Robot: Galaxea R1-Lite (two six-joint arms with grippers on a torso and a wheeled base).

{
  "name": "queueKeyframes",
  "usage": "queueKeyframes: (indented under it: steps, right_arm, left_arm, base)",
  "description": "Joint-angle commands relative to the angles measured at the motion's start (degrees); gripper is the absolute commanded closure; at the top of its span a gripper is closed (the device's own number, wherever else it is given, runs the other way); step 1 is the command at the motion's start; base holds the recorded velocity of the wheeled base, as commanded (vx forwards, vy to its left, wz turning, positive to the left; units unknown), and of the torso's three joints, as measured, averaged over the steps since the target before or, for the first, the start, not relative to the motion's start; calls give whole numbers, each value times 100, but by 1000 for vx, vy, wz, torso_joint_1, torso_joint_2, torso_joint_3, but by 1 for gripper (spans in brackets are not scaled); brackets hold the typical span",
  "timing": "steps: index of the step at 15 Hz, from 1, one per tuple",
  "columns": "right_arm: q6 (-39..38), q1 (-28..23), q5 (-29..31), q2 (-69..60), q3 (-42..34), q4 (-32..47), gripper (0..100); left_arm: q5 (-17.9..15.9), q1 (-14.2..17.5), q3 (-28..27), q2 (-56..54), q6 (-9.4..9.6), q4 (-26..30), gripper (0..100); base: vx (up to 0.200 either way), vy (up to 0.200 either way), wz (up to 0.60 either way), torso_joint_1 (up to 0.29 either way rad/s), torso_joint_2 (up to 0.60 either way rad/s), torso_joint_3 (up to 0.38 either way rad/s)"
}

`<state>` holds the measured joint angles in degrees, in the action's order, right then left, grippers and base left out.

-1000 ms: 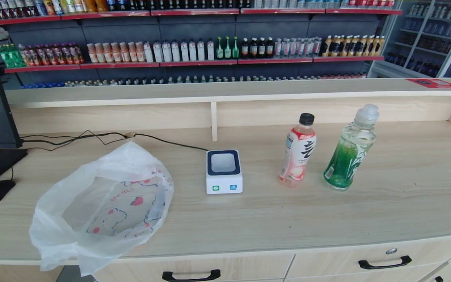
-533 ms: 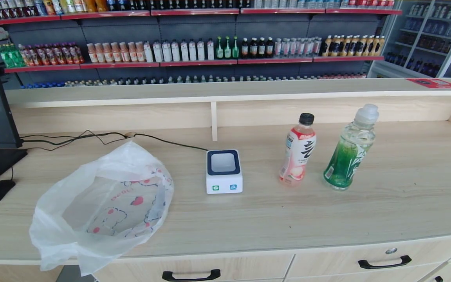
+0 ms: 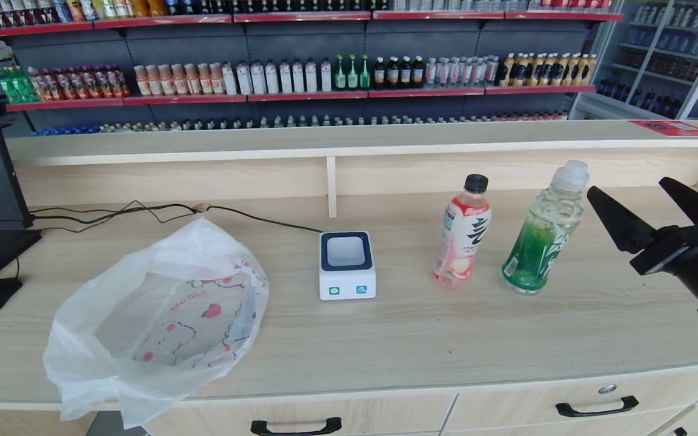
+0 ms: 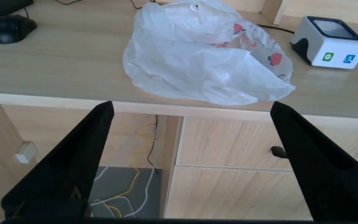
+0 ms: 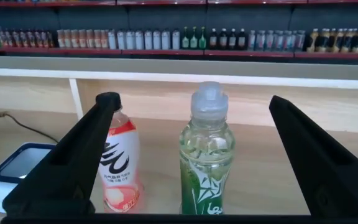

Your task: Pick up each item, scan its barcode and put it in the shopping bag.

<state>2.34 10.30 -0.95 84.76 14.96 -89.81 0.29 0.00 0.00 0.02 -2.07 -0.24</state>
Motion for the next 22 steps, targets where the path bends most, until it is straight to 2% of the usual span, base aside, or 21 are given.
queueKeyframes:
  steps: [1,3,5,9,12,15,22]
  right_arm:
    - [38,209,7,445,-195,-19,0]
    - [38,403,7,506,-766,-19,0]
    - [38,403,7,752,-450,-19,0]
    - [153,561,69,708,-801,-19,0]
    - [153,789,675,673,-758,-19,0]
    - [144,1185,886,700,-828,-19,0]
    - [126,1141,886,779,-837,-19,0]
  left_arm:
    - [6,0,0,6,-21,-2,0]
    - [6,0,0,-2,-12,7,0]
    - [6,0,0,6,14,7,0]
    - [-3,0,0,6,5,7,0]
    - [-3,0,0,6,5,7,0]
    - [-3,0,0,6,-4,7,0]
    - [6,0,0,6,5,7,0]
  base:
    - [0,0,0,0,0,0]
    - [0,0,0,0,0,0]
    - [0,0,0,0,0,0]
    - [0,0,0,0,0,0]
    - [0,0,0,0,0,0]
    - [0,200,0,1,2,2]
    - [0,200,0,-2,7,3]
